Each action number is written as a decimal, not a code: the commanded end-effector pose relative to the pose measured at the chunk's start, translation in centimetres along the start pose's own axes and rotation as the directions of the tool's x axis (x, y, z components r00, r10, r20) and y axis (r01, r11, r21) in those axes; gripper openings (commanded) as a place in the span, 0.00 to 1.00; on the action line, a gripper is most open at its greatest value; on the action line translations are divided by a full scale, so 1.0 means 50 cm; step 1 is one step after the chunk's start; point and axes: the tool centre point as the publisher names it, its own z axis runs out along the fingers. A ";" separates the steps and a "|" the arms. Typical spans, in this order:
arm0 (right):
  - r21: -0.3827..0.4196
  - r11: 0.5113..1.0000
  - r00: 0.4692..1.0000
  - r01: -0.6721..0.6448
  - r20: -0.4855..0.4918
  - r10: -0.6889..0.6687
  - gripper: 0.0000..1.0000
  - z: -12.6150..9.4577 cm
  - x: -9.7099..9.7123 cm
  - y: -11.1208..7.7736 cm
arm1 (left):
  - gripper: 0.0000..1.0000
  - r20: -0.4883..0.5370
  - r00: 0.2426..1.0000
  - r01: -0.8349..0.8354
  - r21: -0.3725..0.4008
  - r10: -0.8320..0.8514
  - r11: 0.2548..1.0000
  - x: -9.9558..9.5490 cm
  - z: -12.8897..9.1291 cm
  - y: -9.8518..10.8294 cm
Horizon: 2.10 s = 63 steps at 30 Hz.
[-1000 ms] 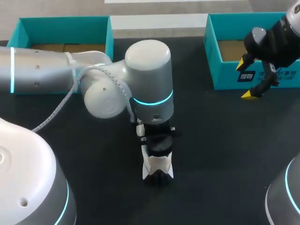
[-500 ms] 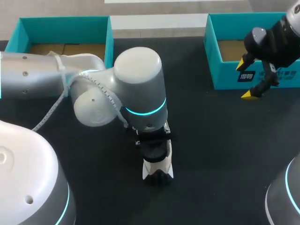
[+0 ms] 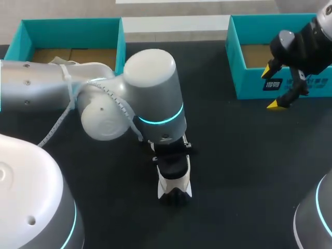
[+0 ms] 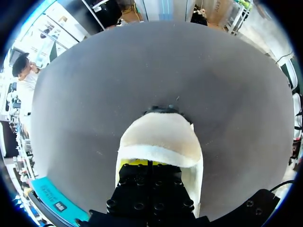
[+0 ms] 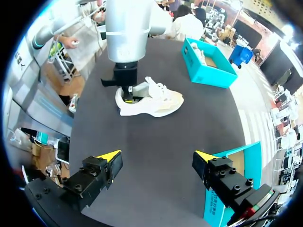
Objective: Take the shoe out of the shoebox, open the shoe tongue, remove and reinsert the insole, then place the shoe into the shoebox
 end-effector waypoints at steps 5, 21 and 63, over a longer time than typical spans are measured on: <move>0.004 1.000 1.000 -0.001 -0.004 0.001 1.00 0.002 -0.004 0.003 | 0.00 0.001 1.000 -0.026 -0.017 0.026 1.000 0.005 0.019 -0.015; 0.004 1.000 1.000 -0.001 -0.004 0.001 1.00 0.002 -0.004 0.003 | 0.00 0.033 0.999 0.006 -0.083 -0.003 0.997 0.025 -0.024 -0.002; 0.004 1.000 1.000 -0.001 -0.004 0.001 1.00 0.002 -0.004 0.003 | 1.00 0.004 0.999 0.045 -0.394 -0.048 0.918 0.026 -0.085 0.119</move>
